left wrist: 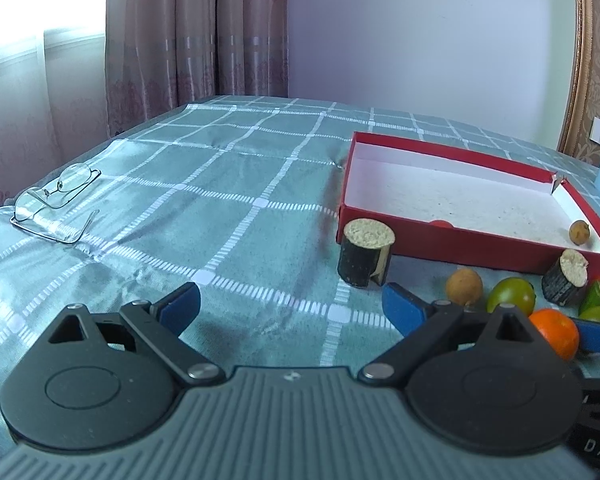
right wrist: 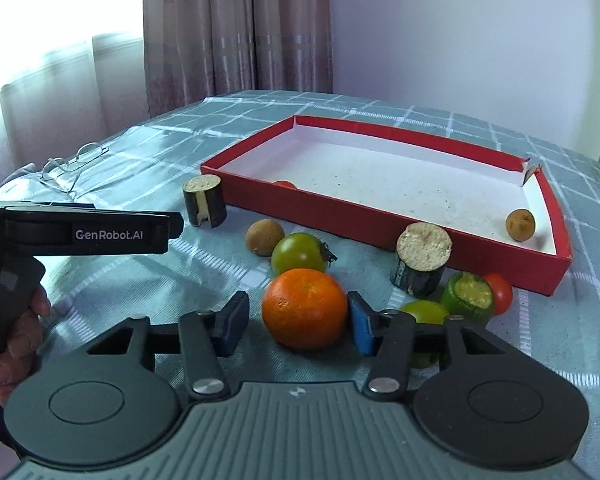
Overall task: Organize fruits
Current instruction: 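Grasp the mandarin orange with the right gripper and lift it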
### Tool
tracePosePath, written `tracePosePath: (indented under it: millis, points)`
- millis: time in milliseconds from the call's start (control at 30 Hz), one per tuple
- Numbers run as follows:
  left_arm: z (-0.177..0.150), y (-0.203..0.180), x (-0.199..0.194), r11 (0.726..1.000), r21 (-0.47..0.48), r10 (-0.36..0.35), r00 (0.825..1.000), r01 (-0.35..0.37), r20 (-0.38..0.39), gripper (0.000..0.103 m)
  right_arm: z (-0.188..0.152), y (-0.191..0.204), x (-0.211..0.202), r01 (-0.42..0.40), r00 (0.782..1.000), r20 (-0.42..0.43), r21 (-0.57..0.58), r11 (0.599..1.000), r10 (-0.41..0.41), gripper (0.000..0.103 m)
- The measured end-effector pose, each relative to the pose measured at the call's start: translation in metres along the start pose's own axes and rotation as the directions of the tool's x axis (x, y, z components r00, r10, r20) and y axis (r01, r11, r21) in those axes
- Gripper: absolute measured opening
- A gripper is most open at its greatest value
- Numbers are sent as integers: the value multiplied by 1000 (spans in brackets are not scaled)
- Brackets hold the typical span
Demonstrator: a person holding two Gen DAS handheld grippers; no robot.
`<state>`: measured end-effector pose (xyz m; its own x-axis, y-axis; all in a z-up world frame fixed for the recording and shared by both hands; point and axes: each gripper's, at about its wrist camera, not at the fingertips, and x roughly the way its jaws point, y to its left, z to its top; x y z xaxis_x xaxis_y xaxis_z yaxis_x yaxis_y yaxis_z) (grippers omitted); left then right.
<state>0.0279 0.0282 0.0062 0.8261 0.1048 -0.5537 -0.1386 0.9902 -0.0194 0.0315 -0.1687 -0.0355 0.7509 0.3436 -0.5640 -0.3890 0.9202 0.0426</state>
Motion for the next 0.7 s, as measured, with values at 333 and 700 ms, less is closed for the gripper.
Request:
tracePosePath:
  millis: [333,700]
  points:
    - [0,0,1,1000,2,9,1000,-9,-6,97,0,-3,-2,-15,1000,12,23,1000,15,42]
    - [0,-4,2,999,25,28,999,-28,-17,97,28,-19,-29,-24,993,119,65,998,16,42]
